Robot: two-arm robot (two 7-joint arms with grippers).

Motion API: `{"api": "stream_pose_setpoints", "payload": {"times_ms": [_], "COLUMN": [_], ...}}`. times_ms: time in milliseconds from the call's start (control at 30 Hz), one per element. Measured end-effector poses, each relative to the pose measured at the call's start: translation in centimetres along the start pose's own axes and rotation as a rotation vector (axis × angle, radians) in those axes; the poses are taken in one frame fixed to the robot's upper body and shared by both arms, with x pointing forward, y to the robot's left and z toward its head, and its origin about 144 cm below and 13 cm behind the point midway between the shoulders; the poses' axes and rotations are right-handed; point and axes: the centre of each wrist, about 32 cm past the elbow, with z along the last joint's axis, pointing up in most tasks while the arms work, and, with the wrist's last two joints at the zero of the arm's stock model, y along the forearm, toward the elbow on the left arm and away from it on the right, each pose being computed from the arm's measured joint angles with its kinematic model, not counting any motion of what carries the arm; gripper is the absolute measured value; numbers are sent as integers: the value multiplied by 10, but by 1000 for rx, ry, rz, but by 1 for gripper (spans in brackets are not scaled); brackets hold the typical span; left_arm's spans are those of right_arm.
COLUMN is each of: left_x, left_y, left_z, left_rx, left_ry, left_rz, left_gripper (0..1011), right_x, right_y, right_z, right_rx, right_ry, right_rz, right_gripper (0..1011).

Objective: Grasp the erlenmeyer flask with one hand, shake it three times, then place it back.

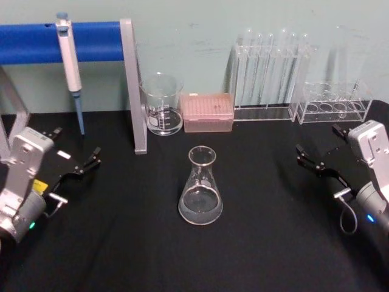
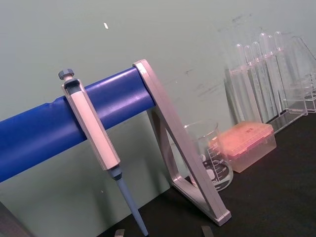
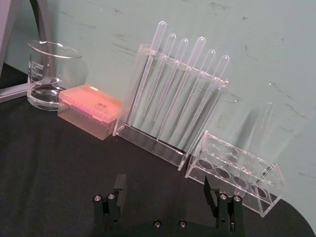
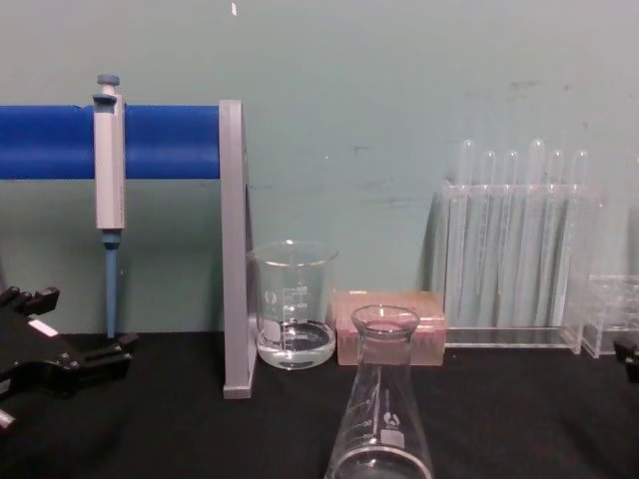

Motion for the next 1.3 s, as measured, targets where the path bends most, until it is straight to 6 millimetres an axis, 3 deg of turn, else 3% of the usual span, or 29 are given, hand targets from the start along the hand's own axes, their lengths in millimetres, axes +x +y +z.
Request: {"api": "stream_pose_setpoints", "payload": {"times_ms": [733,1300], "left_x": [0,0], "left_y": [0,0], "left_z": [0,0], "left_rx": [0,0], "left_ry": [0,0], "left_rz": [0,0], "left_gripper": [1001,1001], "right_x": [-1,-17], "right_y": [-10,-12], "right_z": [15,22], "right_rx": [31,54], "right_ry": [249,293], "right_rz": [170,337], "right_gripper": [1000,1000]}}
